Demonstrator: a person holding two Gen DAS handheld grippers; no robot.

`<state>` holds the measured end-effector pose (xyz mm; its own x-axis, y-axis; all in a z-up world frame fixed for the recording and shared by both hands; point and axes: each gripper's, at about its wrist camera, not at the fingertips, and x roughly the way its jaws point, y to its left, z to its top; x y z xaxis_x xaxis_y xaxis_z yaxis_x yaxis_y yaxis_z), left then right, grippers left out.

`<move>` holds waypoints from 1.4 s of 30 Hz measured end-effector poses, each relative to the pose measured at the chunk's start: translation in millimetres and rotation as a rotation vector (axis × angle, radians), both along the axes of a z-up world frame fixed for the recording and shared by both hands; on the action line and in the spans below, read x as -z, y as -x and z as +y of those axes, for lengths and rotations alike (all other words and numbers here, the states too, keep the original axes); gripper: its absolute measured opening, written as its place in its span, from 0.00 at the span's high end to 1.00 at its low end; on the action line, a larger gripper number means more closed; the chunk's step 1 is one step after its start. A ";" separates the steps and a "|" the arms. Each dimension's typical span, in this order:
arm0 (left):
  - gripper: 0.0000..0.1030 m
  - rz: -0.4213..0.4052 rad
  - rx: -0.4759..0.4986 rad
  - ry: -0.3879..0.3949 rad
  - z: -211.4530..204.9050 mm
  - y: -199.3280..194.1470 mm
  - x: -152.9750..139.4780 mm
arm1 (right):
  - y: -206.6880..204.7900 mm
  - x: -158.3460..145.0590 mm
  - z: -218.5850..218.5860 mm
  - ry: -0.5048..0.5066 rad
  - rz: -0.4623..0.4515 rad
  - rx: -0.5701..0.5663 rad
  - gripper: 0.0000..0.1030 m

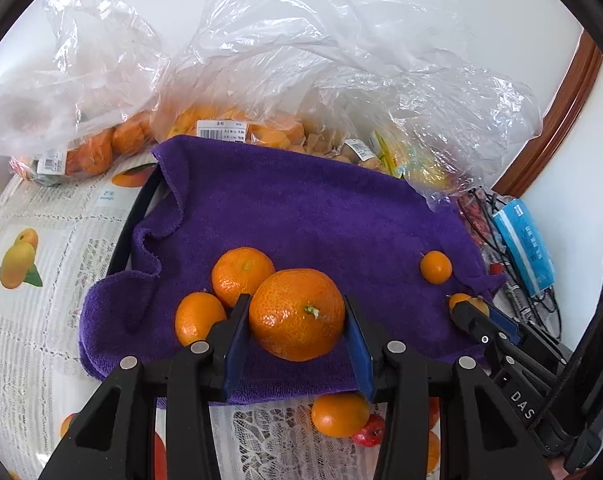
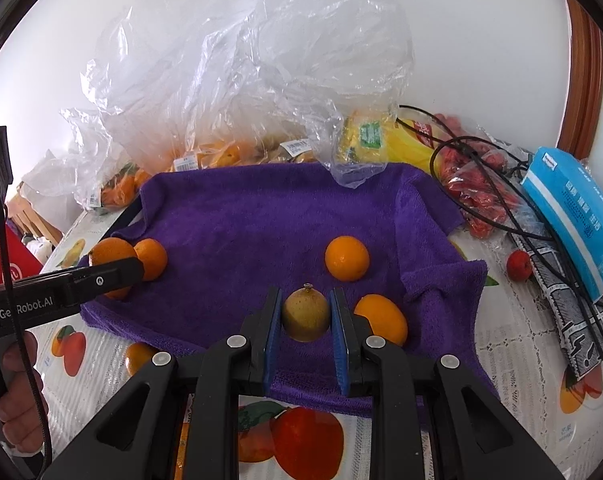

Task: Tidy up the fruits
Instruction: 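Lift both held fruits and carry them over onto the purple towel, then open both tools to release the fruits onto the towel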

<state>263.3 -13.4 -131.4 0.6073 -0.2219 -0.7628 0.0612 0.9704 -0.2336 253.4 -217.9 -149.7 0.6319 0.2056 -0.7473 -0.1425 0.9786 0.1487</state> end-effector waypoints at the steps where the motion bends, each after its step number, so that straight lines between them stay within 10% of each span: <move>1: 0.59 -0.008 0.000 -0.006 -1.2 -0.1 0.2 | 0.1 0.4 0.4 0.003 -0.002 0.001 0.77; 17: 0.59 0.046 0.005 -0.003 -5.0 -7.3 19.4 | 5.7 -5.4 -12.0 0.013 -0.032 0.039 0.76; 21: 0.59 0.027 0.003 -0.007 -4.3 -5.0 17.9 | 9.5 -12.8 -12.6 0.025 -0.075 0.047 0.57; 42: 0.38 -0.071 -0.007 -0.015 4.6 23.9 -32.8 | 41.3 -46.9 -12.5 0.062 -0.167 0.107 0.19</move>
<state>239.4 -8.8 -98.6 0.6618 -0.2063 -0.7208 0.0701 0.9742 -0.2144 212.2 -230.4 -102.7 0.7639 0.0875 -0.6394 -0.0550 0.9960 0.0706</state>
